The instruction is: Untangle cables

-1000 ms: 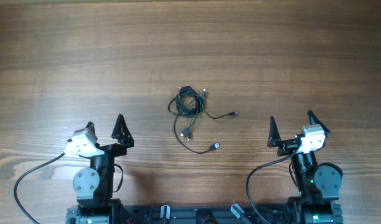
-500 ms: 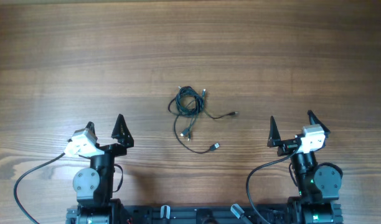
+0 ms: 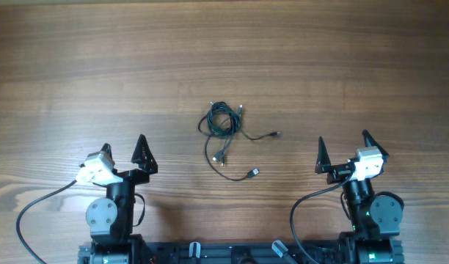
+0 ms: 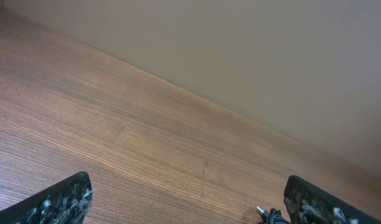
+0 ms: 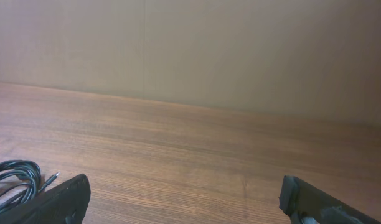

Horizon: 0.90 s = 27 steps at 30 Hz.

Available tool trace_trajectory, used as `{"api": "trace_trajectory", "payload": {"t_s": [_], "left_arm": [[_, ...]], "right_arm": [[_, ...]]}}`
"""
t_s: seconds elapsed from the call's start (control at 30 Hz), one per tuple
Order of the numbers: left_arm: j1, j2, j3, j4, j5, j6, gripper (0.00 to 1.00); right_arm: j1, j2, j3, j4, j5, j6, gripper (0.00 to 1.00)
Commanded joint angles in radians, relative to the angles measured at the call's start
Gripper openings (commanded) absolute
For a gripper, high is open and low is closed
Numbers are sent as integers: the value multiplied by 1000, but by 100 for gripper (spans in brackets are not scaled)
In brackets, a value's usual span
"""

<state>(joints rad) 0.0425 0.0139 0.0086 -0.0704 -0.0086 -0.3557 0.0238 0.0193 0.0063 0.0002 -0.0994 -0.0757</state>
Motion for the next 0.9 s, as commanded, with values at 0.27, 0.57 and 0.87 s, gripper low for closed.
{"api": "trace_trajectory", "payload": {"t_s": [0.27,0.57,0.87], "left_arm": [[7,-7,-3,-5,16,11,100],[7,-7,-3,-5,16,11,100],[7,-7,-3,10,-34,12,100]], "right_arm": [[0,-16,-1,3,17,12,100],[0,-16,-1,3,17,12,100],[0,-16,-1,3,17,12,100]]}}
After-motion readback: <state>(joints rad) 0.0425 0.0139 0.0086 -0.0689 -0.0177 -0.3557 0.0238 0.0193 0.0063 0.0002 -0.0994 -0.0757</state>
